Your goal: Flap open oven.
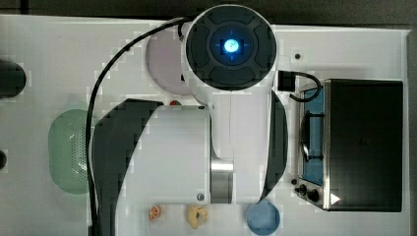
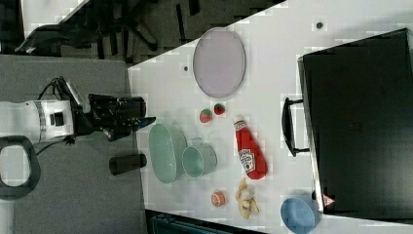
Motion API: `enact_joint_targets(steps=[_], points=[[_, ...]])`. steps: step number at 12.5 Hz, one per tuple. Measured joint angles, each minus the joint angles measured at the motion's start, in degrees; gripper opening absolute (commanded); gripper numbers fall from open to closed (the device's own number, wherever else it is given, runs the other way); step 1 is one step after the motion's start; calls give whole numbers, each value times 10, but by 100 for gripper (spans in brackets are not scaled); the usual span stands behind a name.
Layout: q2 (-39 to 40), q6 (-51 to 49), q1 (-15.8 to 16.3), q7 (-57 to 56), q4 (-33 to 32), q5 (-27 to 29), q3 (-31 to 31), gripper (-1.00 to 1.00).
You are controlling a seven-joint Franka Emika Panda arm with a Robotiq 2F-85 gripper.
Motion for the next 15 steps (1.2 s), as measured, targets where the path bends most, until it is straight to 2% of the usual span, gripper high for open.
enact_joint_targets(steps=[3, 4, 6, 7, 13, 14, 15], points=[[-170, -98, -5, 8, -157, 1, -21, 99], [-210, -100, -12, 8, -172, 1, -22, 100], [-250, -95, -15, 8, -153, 1, -31, 100], [-259, -91, -15, 8, -142, 0, -32, 90], [-229, -88, -16, 9, -144, -1, -30, -55], [-220, -88, -16, 9, -148, -2, -30, -65], [-213, -89, -15, 9, -149, 0, -32, -65]])
